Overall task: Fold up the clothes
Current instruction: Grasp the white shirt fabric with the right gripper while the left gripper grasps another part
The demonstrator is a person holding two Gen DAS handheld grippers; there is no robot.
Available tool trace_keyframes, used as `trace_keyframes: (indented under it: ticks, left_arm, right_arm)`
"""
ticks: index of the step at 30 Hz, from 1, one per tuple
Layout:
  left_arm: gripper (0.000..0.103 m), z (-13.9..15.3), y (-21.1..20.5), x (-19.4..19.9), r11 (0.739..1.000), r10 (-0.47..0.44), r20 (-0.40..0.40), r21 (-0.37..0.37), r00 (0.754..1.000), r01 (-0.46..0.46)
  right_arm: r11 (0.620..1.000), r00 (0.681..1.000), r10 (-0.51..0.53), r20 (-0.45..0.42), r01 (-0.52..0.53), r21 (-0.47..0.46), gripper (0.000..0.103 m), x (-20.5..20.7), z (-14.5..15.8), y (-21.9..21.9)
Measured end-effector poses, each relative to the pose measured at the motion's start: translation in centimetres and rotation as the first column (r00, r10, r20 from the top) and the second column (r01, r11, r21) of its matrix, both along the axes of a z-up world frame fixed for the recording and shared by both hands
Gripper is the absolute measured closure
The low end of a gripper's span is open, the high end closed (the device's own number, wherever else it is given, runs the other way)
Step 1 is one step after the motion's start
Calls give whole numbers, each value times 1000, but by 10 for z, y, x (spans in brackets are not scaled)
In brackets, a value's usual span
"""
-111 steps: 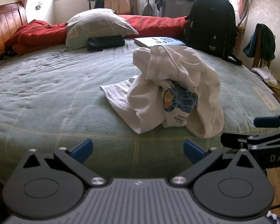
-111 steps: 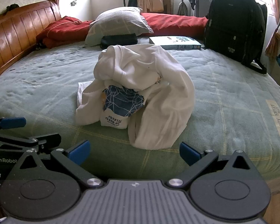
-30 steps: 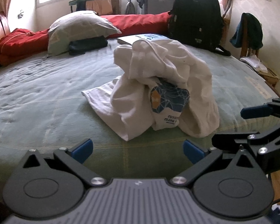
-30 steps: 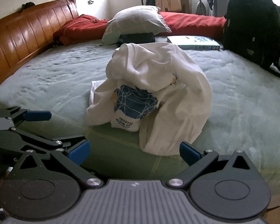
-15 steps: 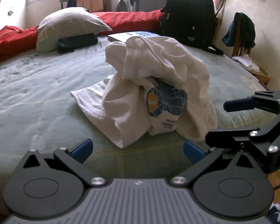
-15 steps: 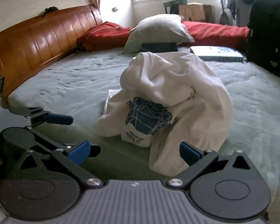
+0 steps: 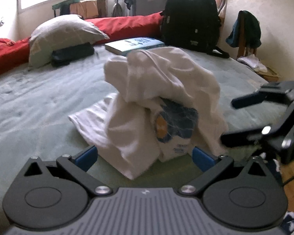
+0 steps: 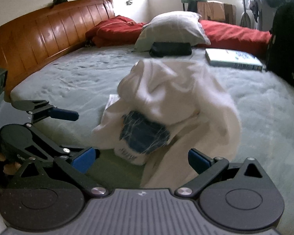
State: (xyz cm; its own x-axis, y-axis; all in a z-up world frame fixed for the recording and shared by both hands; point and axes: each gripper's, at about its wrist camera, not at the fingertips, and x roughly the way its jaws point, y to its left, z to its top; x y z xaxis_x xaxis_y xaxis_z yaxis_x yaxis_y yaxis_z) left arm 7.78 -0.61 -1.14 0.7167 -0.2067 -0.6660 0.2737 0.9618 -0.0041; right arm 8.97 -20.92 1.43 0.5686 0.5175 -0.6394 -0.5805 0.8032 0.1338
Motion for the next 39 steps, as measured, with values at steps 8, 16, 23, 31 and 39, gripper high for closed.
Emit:
trace_keyframes:
  ticks: [8, 16, 23, 31, 39]
  left_arm:
    - [4, 5, 8, 16, 999, -9, 6, 42, 1000, 9]
    - [21, 8, 14, 39, 997, -44, 8, 72, 999, 43]
    - [24, 4, 22, 55, 994, -89, -5, 58, 996, 89]
    - [24, -4, 23, 64, 993, -109, -30, 40, 994, 110]
    - [24, -1, 18, 61, 991, -118, -26, 54, 993, 119]
  right_arm:
    - [998, 995, -15, 94, 20, -52, 11, 38, 33, -15]
    - [996, 994, 20, 104, -10, -91, 23, 95, 38, -8]
    - [983, 983, 161, 87, -151, -105, 24, 147, 41, 5]
    - [946, 950, 307, -49, -310, -89, 39, 186, 21, 19]
    - [958, 967, 255, -4, -253, -139, 91, 147, 25, -10]
